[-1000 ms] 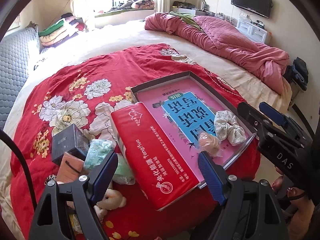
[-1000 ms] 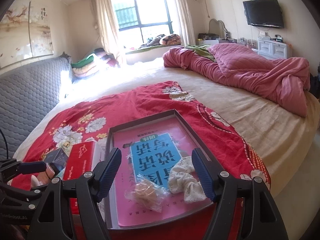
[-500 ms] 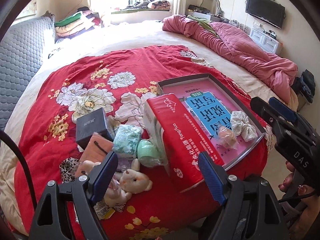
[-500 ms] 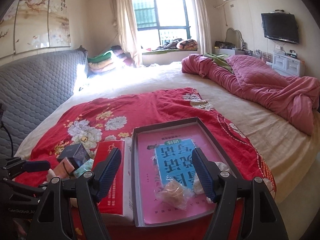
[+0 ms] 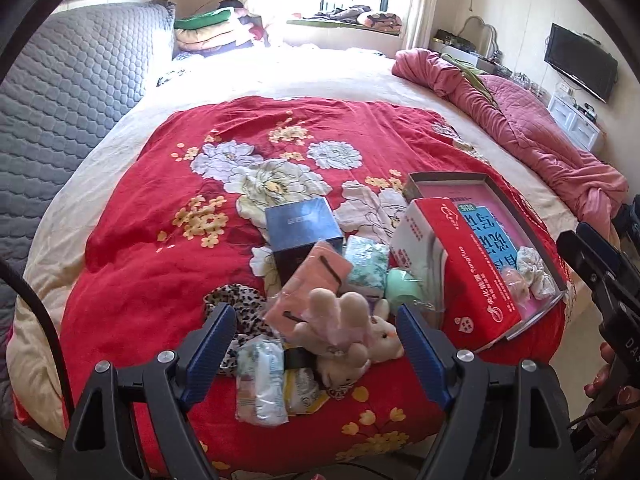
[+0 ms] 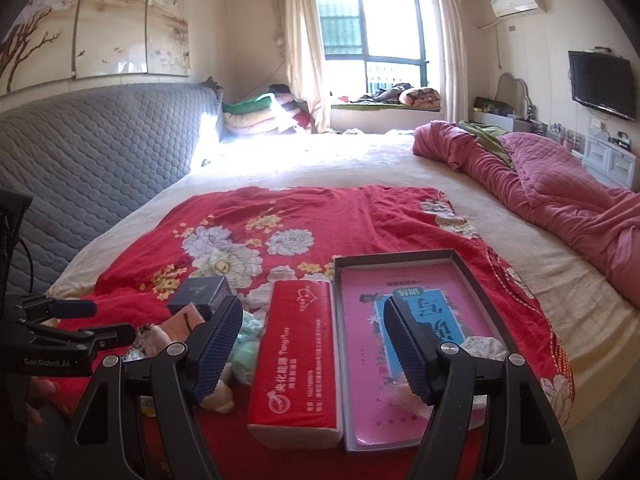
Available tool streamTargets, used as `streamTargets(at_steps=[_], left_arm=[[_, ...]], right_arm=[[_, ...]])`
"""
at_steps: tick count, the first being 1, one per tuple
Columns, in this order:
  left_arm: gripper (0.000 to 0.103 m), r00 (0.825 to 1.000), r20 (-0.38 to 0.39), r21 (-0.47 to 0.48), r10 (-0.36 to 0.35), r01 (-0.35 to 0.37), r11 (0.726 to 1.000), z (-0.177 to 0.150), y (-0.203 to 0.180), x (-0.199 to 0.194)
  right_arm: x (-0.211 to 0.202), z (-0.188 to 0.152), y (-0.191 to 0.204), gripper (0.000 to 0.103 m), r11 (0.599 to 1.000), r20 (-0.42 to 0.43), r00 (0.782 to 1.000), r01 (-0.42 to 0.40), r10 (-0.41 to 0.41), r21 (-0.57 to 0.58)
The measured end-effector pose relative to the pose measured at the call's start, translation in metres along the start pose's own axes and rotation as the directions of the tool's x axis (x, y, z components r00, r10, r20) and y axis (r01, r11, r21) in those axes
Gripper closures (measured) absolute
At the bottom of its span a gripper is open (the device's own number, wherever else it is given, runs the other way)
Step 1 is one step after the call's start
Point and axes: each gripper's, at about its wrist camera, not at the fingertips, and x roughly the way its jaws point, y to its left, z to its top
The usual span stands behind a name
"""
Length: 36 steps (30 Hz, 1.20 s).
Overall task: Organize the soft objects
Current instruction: 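Move both open tools back toward the pile of soft items, then grasp the pink plush bunny with the right tool while the left tool grasps the white wipes pack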
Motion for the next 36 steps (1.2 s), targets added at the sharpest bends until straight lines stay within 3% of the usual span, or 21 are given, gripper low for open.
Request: streamTargets(at_steps=[12,20,30,36], left_arm=[[0.021,0.999,-0.012,-0.106,0.048,-0.049,0.993,-0.019,0.070,-0.011],[0.021,0.998,-0.069,-0.147,-0.013,0.002,0.989,-0.039,0.090,0.005],[0.021,0.982,-0.146,-0.193,-0.124,0.095,0.977,-0.057,0.089,0.037],[0.021,0.972,-0.180,-0.206,-0.150,0.112,0.972,-0.063,0.087,0.056]], right_arm=[[0.011,-0.009,0.063,0.028,0.988,-0.062,0.989,-0.136,0.131,-0.076],[0.025,-0.028,0.089,0.028,0.975,-0.135,0.975,-0.192,0.176,-0.113],[0.049,-0.052,0.105,0.028,0.963,-0.223,0.956,-0.224,0.188,-0.151],[0.072,-0.063,0.112,0.028,0.953,-0.264,0.945,-0.243,0.192,-0.178]])
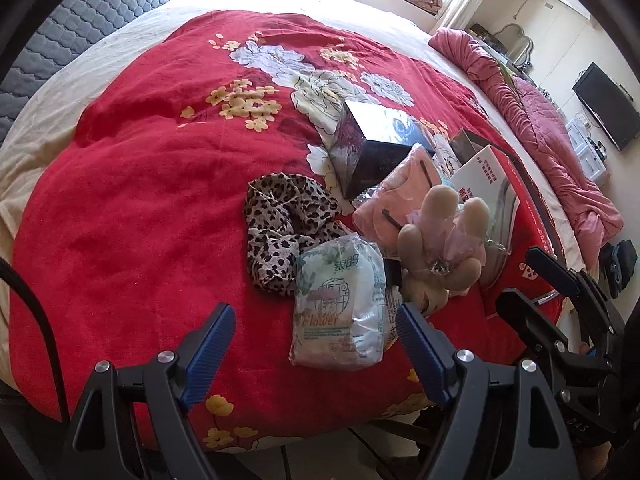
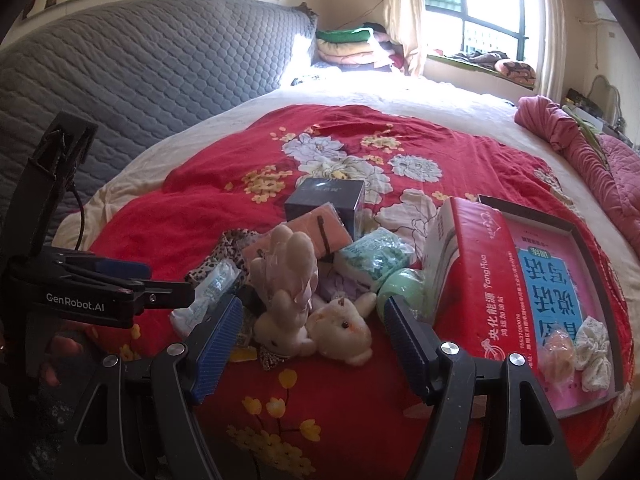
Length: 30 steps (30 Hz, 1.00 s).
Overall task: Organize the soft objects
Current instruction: 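Grasp the pink plush bunny with the right tool while the left tool grasps the white wipes pack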
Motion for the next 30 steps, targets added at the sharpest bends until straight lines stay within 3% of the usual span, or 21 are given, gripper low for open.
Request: streamTargets(at_steps=[13,18,20,25,27,30], left_arm=[[0.021,0.996,-0.081,-0.020,-0.041,0.040,0.999,0.000,0.012,0.033],[0.021,0.991,-0.091,-0.051,-0.097,0.092,0.994,0.002,0.019,0.041],[0.021,0.990,-0.089,-0.062,-0.111,0.106,0.992,0.001,0.021,0.043],[0.022,0.986,-0.089,-0.093,-0.144,0.136,0.986,0.001,0.026,0.047],[0.028,0.984,-0.086,-0.099,-0.158,0.150,0.984,0.001,0.026,0.047],[0.051,0.976,-0.077,-0.107,-0.205,0.197,0.975,0.000,0.027,0.044]], right_arm=[[0.051,0.004,-0.003,0.028,0.997,-0.066,0.998,-0.026,0.021,-0.076],[0.059,0.006,0.004,0.029,0.992,-0.057,0.997,-0.060,0.054,-0.112],[0.062,0.007,0.006,0.036,0.990,-0.057,0.996,-0.078,0.072,-0.116],[0.070,0.007,0.007,0.066,0.988,-0.065,0.994,-0.091,0.084,-0.121],[0.071,0.007,0.008,0.070,0.988,-0.066,0.994,-0.095,0.088,-0.118],[0.067,0.007,0.008,0.072,0.988,-0.044,0.995,-0.099,0.095,-0.117]])
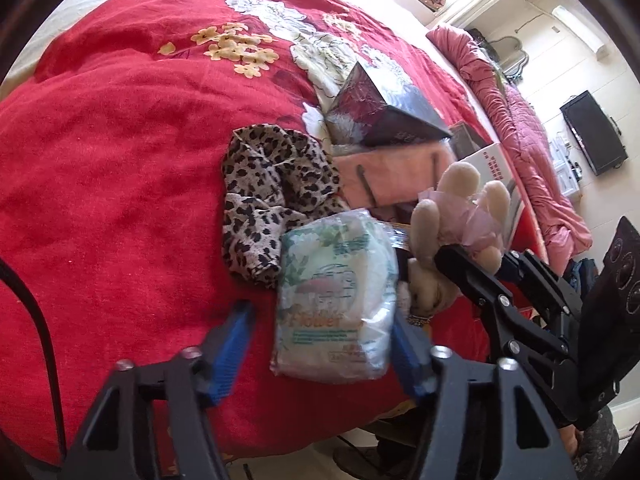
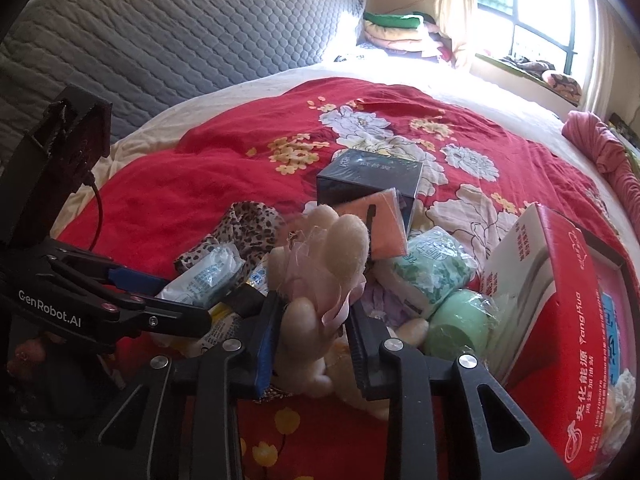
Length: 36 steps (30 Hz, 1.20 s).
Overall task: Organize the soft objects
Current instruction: 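Grasp the pink plush bunny with the right tool while the left tool grasps the white wipes pack, then carry the bunny in the right tool and wipes pack in the left tool over the pink tray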
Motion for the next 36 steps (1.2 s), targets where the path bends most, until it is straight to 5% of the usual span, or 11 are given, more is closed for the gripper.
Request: streamTargets(at_steps=[8,19,36], left_arm=[[0.064,1.000,0.026,0.041,0.008,-0.009,0.999,-0.003,-0.012,-0.008],[0.065,0.987,0.145,0.131,0.068,-0.088,0.987,-0.008,-0.045,-0.043],[0.065,0.972,0.217,0.216,0.090,-0.138,0.967,-0.008,-0.105,-0.065]], right_arm=[[-0.019,0.001,-0.009,0.073,0.999,0.066,0.998,-0.008,0.005,0.044],[-0.050,0.003,-0.017,0.073,0.997,0.144,0.990,-0.018,0.007,0.080],[-0.108,0.006,-0.040,0.073,0.987,0.270,0.963,-0.029,-0.016,0.160]])
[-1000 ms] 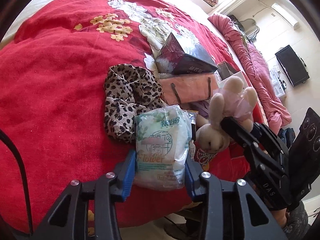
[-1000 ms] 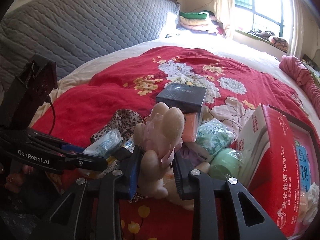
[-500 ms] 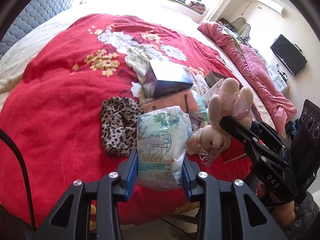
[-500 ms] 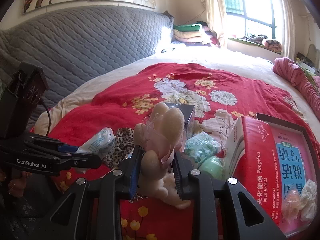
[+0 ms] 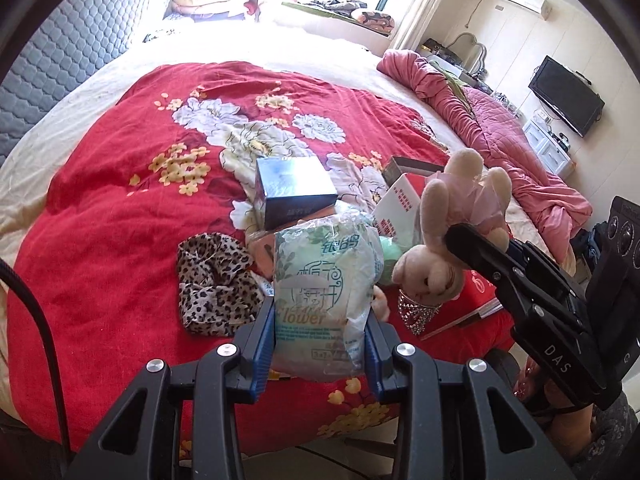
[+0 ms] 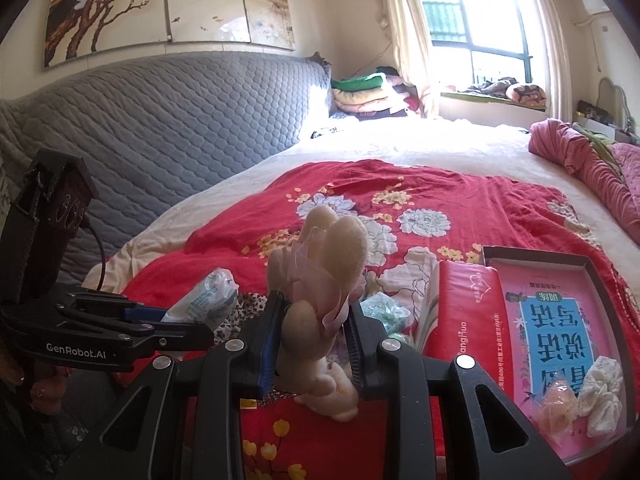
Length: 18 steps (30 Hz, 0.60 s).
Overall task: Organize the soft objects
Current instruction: 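Carry the bunny in the right tool and wipes pack in the left tool over the pink tray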
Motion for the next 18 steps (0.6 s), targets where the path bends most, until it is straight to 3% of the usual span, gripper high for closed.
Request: streamTargets(at_steps=[18], left_arm=[[0.065,0.999,0.035,0.138,-0.006,0.001,0.990,0.026,-0.083,-0.005]], right_arm=[[-0.062,0.011,-0.057,0.073,0.987,0.141,0.984,0.089,-0.108,0.134]])
